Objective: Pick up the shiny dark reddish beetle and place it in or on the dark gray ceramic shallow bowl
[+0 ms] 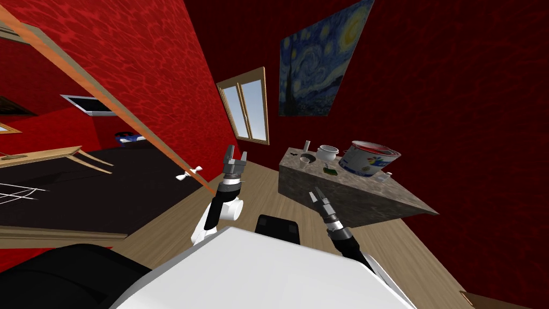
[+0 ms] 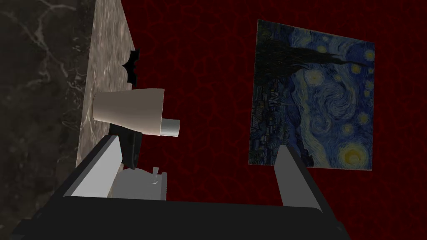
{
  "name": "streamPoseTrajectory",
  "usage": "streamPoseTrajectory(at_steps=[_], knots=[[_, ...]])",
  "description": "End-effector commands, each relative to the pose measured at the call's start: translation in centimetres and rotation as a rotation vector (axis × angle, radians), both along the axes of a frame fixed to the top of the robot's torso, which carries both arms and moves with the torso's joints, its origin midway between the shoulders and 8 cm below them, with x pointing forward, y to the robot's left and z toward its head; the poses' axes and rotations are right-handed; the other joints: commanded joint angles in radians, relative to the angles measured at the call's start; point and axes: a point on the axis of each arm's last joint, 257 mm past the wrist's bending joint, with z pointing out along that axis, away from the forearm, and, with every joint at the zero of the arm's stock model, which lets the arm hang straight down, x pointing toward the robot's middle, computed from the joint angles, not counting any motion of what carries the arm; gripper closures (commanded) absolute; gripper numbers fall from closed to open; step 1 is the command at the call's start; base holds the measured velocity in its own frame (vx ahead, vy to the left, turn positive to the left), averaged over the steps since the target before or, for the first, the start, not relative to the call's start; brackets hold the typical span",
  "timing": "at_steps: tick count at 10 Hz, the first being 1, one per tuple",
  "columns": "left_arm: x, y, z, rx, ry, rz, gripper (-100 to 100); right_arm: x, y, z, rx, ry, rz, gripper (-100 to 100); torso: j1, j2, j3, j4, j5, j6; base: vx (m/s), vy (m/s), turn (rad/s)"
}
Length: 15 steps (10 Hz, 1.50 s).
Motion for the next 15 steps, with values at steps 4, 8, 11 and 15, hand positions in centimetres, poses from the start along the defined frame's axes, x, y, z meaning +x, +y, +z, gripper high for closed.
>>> streamPoseTrajectory(at_steps=[4,8,11,15], knots=[[0.0,0.0,0.0,0.000,0.000,0.000,0,-1.4,-3.6,-7.0,-0.146,0.192,0.000,-100,-0.001,-0.003,-0.002,0.000,0.000,0.000,-0.068,0.062,0.035],[0.0,0.0,0.0,0.000,0.000,0.000,0,-2.9,-8.5,-11.8,-0.282,0.337,-0.010,-100,-0.003,-0.006,-0.003,-0.001,0.000,0.000,-0.032,0.047,0.060],[0.0,0.0,0.0,0.000,0.000,0.000,0,-3.9,-11.9,-13.7,-0.379,0.409,-0.008,-100,-0.003,-0.006,-0.003,-0.001,0.000,0.000,-0.016,0.039,0.065],[0.0,0.0,0.0,0.000,0.000,0.000,0,-5.7,-18.4,-16.6,-0.527,0.541,-0.039,-100,-0.004,-0.008,-0.005,-0.002,-0.001,0.000,0.008,0.028,0.092]])
